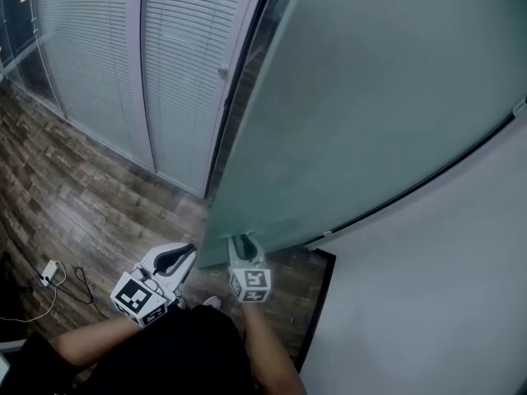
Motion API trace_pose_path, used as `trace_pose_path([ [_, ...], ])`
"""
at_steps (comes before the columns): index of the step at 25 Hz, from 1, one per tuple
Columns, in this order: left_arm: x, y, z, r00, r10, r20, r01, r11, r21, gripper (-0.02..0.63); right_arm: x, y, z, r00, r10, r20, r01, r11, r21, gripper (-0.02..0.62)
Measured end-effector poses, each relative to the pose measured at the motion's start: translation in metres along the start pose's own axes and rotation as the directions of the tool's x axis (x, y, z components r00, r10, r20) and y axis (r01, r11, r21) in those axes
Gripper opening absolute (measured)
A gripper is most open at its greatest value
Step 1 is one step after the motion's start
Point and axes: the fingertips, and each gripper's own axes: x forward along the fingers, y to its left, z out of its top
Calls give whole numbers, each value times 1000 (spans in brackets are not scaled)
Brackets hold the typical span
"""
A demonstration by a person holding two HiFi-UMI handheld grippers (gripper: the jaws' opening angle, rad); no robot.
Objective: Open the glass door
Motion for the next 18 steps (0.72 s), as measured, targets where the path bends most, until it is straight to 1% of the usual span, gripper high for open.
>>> trace_pose_path([
  [2, 1, -1, -4, 1000, -18, -2, 19, 1000, 6, 50, -4, 1, -7, 1000, -3, 2, 3, 1000, -1, 123],
  [5, 4, -1, -8, 999, -43, -7, 43, 999, 16, 69, -11, 1, -16, 1000, -18, 7, 18, 1000, 4, 123],
  [7, 7, -5, -3, 998, -66, -7, 66, 998, 21, 74, -17, 2, -13, 1000, -29, 9, 29, 1000, 3, 122],
  [10, 14, -12, 9, 993, -113, -10, 114, 992, 59, 81, -24, 3, -3, 999, -43, 20, 43, 999, 2, 123],
  [14, 27, -19, 8, 986, -161, -44, 165, 980, 114, 92, -28, 2, -2, 998, -64, 19, 65, 998, -3, 123],
  [18, 34, -21, 12, 983, -178, -34, 181, 979, 99, 92, -33, 3, -3, 997, -81, 19, 81, 997, 4, 123],
])
